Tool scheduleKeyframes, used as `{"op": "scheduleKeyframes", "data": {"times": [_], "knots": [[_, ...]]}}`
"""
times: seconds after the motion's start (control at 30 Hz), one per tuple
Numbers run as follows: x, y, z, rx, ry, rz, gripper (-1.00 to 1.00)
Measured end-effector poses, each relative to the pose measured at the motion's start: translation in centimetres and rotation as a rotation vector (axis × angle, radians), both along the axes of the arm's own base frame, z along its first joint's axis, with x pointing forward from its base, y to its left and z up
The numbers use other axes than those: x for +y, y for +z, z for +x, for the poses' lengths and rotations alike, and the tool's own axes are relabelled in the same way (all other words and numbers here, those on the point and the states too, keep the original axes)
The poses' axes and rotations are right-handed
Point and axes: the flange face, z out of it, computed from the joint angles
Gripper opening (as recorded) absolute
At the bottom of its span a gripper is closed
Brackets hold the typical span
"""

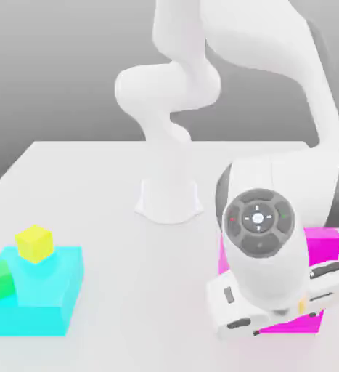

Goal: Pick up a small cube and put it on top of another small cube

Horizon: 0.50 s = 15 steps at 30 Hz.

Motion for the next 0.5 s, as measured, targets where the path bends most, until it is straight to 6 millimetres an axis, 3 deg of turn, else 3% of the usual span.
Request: {"op": "scheduleKeyframes", "data": {"times": [0.27, 0.5], "knots": [[3.7, -0.8, 0.2, -0.12, 0.139, -0.086, 0.0], [9.7, 1.0, 0.0, -0.284, 0.339, -0.137, 0.0]]}}
